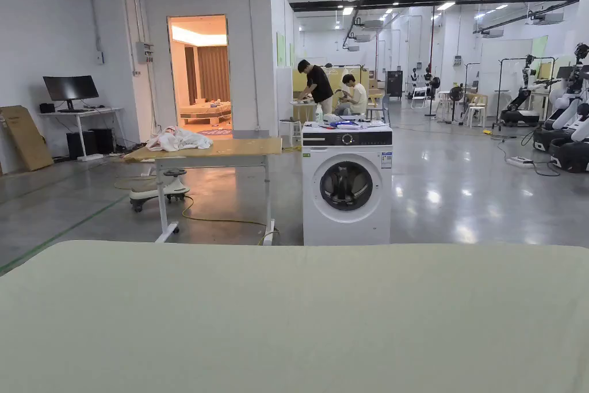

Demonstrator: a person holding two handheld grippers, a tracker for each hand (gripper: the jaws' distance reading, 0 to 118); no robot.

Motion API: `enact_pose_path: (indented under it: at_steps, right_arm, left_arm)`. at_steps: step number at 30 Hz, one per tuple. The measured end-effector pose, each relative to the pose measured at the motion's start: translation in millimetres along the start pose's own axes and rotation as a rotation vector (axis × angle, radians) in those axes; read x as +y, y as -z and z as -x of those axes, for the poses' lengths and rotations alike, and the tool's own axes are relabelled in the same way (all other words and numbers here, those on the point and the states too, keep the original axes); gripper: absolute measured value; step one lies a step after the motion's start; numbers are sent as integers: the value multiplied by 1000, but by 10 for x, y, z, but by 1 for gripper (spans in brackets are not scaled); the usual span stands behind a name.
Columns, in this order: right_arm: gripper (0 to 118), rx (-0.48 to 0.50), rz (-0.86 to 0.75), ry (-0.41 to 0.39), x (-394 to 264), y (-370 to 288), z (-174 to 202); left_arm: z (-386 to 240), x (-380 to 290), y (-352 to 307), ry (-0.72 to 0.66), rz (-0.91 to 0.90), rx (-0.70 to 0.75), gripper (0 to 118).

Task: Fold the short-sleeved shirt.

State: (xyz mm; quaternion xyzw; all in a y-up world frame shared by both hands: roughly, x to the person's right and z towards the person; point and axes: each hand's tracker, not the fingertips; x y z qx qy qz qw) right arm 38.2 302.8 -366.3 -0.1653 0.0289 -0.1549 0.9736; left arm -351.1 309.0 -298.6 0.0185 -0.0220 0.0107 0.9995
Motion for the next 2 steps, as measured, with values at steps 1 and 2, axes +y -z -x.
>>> enact_pose_path:
  at_steps: [1,2]
  right_arm:
    - [118,-9,-3,-6,-14,3,7]
    - [118,-21,-17,-13,-37,-4,19]
  left_arm:
    - [0,-2,3,-2,3,-2,114]
    - [2,-7,3,-2,3,-2,114]
